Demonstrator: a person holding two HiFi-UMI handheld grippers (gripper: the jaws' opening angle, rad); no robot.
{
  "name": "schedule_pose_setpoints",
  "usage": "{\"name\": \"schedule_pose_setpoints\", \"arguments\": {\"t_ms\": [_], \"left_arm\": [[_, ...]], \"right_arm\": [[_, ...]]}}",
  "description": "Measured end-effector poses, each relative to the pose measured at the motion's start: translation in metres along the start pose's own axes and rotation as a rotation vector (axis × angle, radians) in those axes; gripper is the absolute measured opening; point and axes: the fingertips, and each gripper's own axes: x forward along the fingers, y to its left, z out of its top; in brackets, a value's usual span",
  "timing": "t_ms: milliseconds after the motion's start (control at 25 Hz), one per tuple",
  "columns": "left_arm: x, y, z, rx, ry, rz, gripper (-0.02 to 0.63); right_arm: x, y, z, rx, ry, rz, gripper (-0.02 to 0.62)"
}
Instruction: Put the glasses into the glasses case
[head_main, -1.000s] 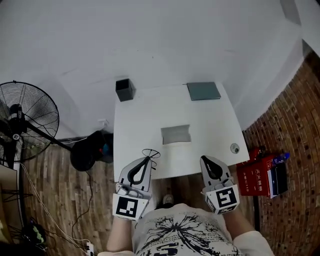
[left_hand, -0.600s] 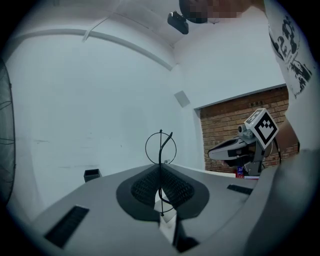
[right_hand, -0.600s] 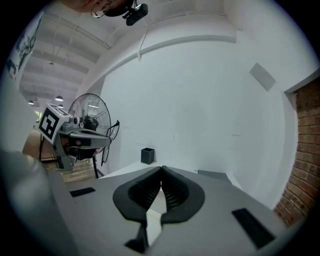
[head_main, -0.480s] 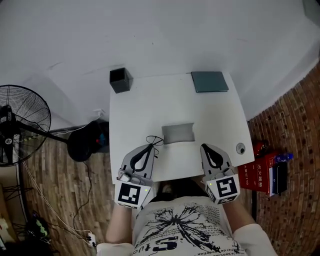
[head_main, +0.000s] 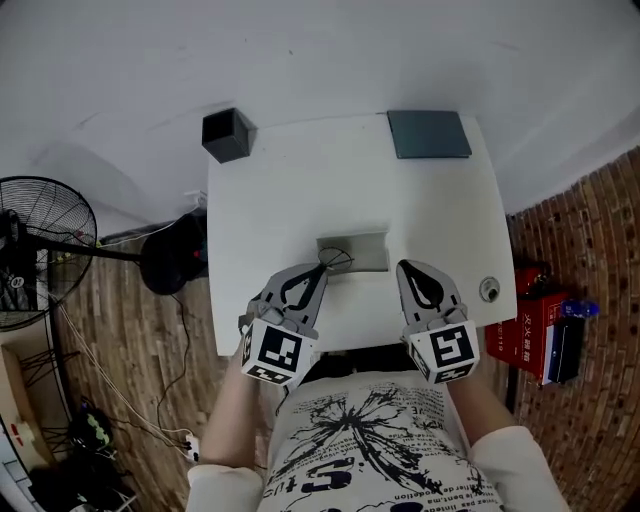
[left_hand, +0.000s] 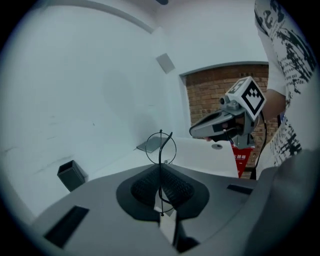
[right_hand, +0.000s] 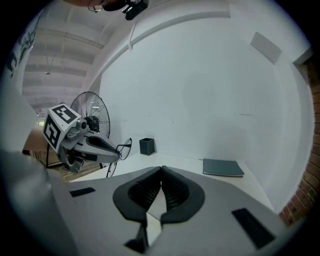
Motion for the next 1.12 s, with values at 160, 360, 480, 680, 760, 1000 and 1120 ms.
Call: {"name": "schedule_pose_setpoints", "arguments": {"t_ms": [160, 360, 480, 680, 760, 1000, 1120], "left_arm": [[0.033, -0.016, -0.016, 0.098, 0.123, -0.080, 0.015], [0.073, -0.024, -0.033, 0.197, 0.227, -0.167, 0.015], [0.090, -0.032, -0.045, 0.254, 0.302, -0.229, 0.015], [0.117, -0.043, -0.067, 0.319, 0.424, -0.315, 0.015], [0.123, -0.044, -0.074, 0.345, 0.460, -0.329, 0.015], [0.138, -0.046, -0.093, 0.428, 0.533, -0.348, 0.015], [0.142, -0.049, -0.102, 0.424, 0.556, -0.370, 0.015]], "right_arm": [[0.004, -0.011, -0.018, 0.026, 0.024, 0.020, 0.015], [0.010, -0.031, -0.034, 0.062, 0.050, 0.014, 0.015], [0.010, -0.040, -0.043, 0.076, 0.065, 0.013, 0.015], [0.013, -0.053, -0.051, 0.090, 0.077, 0.008, 0.015], [0.013, -0.056, -0.052, 0.095, 0.077, 0.007, 0.015], [0.013, -0.064, -0.051, 0.099, 0.063, 0.002, 0.015], [0.011, -0.067, -0.052, 0.104, 0.063, -0.004, 0.015]]}}
